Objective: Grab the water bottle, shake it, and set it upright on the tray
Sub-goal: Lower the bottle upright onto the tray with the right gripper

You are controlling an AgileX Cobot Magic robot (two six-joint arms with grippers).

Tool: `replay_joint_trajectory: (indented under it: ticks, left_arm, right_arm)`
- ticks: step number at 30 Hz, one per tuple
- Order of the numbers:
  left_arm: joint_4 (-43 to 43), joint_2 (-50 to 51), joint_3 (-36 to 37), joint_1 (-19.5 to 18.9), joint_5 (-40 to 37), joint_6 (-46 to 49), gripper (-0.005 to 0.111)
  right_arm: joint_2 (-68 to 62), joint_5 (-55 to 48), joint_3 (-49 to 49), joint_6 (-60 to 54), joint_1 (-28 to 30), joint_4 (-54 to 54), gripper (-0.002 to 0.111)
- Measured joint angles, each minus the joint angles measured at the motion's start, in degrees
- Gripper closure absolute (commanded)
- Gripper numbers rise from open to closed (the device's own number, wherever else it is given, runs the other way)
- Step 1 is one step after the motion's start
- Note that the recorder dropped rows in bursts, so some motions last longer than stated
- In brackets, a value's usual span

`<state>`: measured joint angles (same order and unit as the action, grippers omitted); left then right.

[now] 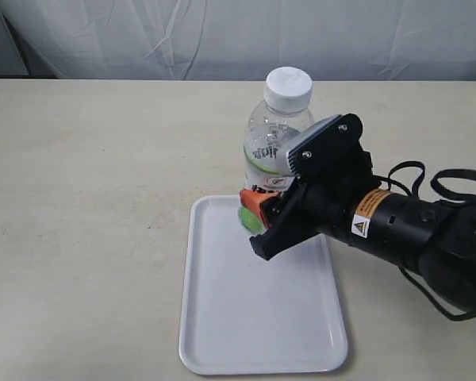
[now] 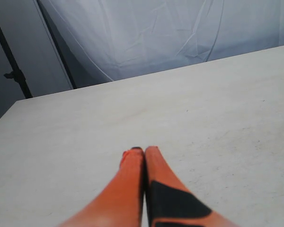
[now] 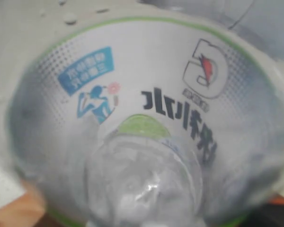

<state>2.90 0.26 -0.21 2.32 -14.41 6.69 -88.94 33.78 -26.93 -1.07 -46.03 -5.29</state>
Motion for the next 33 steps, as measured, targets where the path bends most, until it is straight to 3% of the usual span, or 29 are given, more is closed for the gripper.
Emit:
replay_joint_trajectory:
  ticks: [9, 15, 33]
  left_arm:
    - [0.0, 0.0, 0.0, 0.0, 0.0, 0.0, 0.106]
    - [0.0, 0.0, 0.0, 0.0, 0.0, 0.0, 0.106]
    - [0.0, 0.0, 0.0, 0.0, 0.0, 0.0, 0.106]
  right_arm:
    - [-7.6, 6.7, -0.1, 4.6, 0.0, 0.5, 0.109]
    - [-9.2, 1.2, -2.6, 5.8, 0.0, -0.2, 0.109]
    - [-10.6, -0.7, -3.2, 6.0, 0.0, -0.5, 0.109]
